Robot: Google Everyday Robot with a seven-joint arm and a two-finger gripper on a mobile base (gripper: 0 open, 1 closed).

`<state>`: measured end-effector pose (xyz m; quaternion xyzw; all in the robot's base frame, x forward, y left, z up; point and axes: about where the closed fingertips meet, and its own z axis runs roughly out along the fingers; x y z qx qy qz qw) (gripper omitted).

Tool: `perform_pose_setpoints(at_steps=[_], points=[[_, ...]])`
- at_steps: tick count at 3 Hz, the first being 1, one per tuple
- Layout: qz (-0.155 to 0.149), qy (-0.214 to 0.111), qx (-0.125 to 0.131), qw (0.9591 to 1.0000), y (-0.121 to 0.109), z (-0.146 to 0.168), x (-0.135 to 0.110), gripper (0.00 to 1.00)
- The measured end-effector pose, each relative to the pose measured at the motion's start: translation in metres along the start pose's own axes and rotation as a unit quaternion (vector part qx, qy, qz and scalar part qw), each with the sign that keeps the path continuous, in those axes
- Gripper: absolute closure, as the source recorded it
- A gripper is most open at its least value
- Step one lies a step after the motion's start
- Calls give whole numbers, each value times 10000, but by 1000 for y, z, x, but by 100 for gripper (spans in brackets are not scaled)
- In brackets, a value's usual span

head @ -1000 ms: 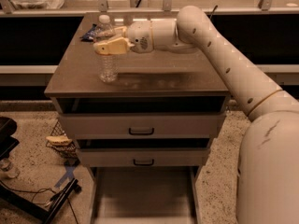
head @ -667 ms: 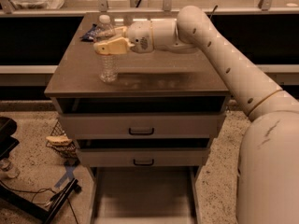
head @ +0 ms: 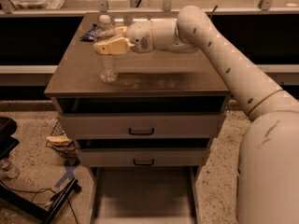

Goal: Pick water bottle from bottom drawer and place on counter

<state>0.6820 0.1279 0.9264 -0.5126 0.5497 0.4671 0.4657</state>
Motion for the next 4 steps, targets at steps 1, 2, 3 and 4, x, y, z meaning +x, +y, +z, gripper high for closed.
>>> perform_pose_setpoints(at_steps=[1, 2, 3, 4], points=[[0, 1, 0, 10000, 0, 0, 0, 100], [0, 1, -1, 10000, 0, 0, -1, 85], [0, 1, -2, 10000, 0, 0, -1, 61], [0, 1, -4, 10000, 0, 0, -1, 30]])
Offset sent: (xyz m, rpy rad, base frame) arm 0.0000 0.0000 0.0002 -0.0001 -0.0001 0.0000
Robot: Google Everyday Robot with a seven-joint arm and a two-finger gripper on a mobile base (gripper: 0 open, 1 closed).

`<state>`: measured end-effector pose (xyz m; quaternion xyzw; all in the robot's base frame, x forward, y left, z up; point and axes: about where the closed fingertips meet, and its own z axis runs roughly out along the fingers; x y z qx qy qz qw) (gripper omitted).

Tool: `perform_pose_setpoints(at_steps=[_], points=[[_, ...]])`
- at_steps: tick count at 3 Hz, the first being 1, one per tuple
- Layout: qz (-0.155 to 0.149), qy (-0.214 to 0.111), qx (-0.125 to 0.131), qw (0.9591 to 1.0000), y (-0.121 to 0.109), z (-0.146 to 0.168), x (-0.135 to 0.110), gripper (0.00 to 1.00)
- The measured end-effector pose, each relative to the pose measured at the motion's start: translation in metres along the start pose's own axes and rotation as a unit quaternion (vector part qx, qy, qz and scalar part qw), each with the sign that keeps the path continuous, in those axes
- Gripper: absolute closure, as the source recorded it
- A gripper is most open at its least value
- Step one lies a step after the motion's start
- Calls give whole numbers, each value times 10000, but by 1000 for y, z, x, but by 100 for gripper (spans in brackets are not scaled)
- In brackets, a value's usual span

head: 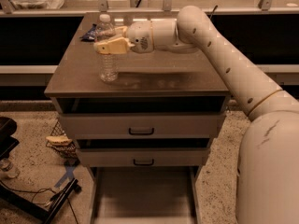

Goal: Pick water bottle from bottom drawer and place on counter

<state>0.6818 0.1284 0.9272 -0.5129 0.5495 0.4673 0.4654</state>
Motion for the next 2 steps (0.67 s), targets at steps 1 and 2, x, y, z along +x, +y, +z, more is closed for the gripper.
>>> perform_pose_setpoints(at_steps=[1, 2], points=[[0, 0, 0, 10000, 0, 0, 0, 7], [0, -1, -27, 10000, 1, 3, 0, 0]])
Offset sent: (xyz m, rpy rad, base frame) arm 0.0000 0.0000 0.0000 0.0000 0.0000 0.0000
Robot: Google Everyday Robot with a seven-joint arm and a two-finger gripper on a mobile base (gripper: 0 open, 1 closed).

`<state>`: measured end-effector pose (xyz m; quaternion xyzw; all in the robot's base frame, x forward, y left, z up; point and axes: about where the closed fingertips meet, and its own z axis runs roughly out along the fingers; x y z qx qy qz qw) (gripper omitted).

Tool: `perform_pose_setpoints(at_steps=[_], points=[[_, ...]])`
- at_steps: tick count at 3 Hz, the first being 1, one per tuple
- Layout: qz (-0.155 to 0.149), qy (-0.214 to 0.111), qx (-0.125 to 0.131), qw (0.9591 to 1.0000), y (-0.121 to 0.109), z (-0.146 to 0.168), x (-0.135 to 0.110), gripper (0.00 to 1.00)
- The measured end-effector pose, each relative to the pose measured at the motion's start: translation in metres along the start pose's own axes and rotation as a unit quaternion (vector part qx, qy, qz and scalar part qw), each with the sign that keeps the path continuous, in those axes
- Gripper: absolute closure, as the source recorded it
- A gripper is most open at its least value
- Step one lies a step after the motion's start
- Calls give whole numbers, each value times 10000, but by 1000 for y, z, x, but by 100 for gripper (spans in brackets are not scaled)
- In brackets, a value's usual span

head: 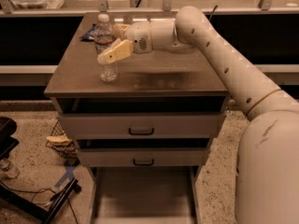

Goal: Pick water bottle from bottom drawer and place on counter

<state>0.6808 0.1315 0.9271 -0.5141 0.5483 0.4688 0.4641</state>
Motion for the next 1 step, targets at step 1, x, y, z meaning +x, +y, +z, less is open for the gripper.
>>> perform_pose_setpoints(at_steps=[1], points=[[0, 0, 0, 10000, 0, 0, 0, 0]])
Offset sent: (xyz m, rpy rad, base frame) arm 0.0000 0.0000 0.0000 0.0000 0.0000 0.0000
